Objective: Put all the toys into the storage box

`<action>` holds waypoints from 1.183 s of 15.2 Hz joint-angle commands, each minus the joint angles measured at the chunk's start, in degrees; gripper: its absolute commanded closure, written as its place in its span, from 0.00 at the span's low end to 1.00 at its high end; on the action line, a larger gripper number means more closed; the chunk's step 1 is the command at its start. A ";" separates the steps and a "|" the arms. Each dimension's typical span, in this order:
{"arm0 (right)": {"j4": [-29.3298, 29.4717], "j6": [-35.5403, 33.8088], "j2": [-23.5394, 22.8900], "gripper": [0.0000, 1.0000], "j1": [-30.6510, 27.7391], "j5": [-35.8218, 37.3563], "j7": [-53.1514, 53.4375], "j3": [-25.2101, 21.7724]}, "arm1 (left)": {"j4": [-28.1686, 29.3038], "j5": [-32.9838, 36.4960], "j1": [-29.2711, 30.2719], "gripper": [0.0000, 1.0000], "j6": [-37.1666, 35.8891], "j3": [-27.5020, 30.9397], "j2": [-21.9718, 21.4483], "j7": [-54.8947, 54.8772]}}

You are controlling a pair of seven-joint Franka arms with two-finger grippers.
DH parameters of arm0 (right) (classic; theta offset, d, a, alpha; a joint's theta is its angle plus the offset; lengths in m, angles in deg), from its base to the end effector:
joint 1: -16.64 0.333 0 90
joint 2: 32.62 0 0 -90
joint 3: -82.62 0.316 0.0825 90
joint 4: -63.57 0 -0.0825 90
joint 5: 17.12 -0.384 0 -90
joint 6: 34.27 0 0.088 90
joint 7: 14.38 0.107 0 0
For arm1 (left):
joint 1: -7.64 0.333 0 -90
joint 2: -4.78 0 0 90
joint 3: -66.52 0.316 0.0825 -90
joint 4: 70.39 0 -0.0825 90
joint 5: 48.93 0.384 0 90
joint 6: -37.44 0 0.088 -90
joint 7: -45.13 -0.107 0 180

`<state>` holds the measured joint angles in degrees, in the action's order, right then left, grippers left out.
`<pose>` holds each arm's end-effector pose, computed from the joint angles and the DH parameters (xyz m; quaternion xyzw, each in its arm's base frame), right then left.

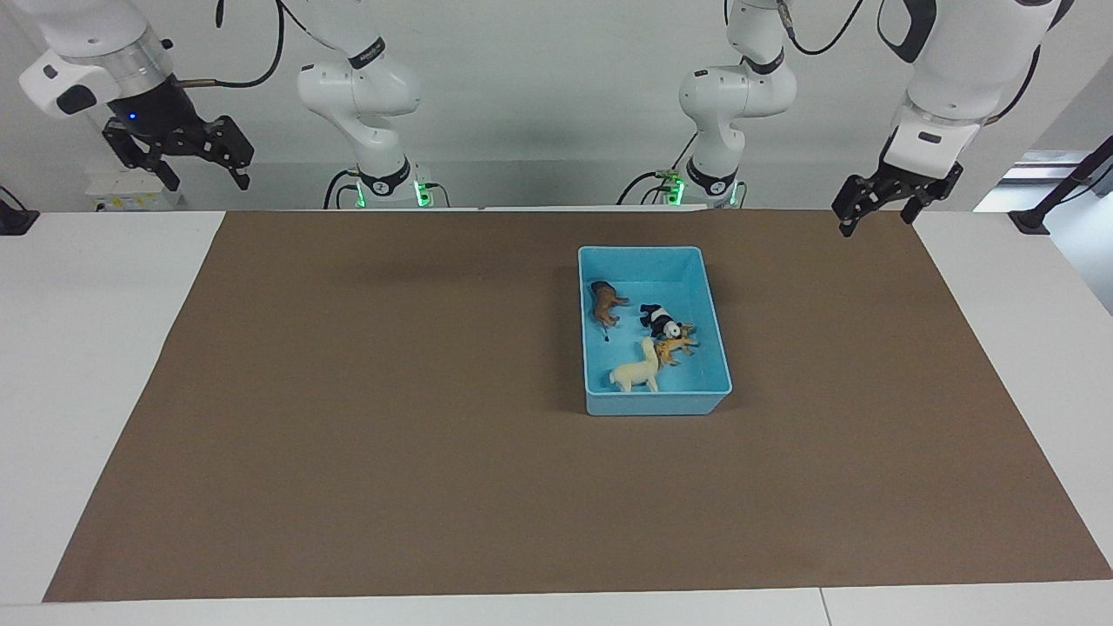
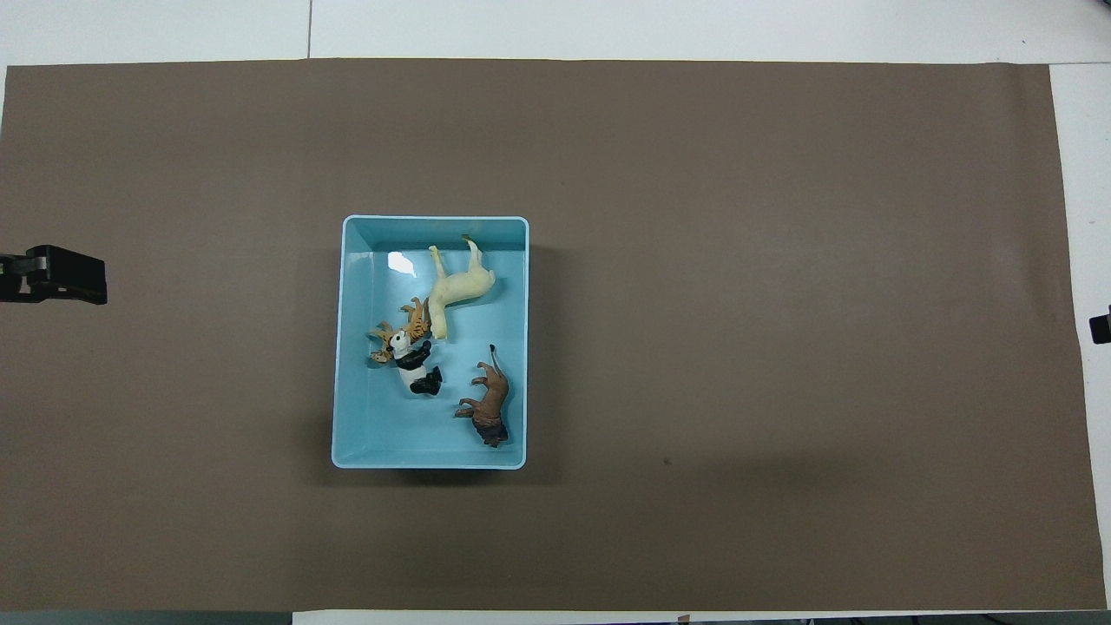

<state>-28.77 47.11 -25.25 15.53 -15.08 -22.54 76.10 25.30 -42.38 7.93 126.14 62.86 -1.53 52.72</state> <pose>0.4924 -0.0746 0.6601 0.9994 0.0032 -0.0329 0.0060 0.5169 -0.0199 0.6354 -0.9974 -0.0379 0.0002 0.0609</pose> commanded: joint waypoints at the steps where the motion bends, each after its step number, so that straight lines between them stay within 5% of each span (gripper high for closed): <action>1: 0.50 -0.52 -0.34 0.00 -1.36 0.95 -1.86 0.89 | 1.87 -1.27 1.04 0.00 -0.90 -0.47 -1.59 -1.00; 18: 0.50 -0.61 -0.25 0.00 -0.92 0.86 -1.50 0.80 | 1.07 -8.12 0.51 0.00 -0.64 -0.38 0.16 -6.98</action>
<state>-28.77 47.11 -25.25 15.52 -14.92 -22.58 76.23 25.90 -48.33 8.70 125.46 62.07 -1.34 46.74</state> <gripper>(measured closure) 0.000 0.000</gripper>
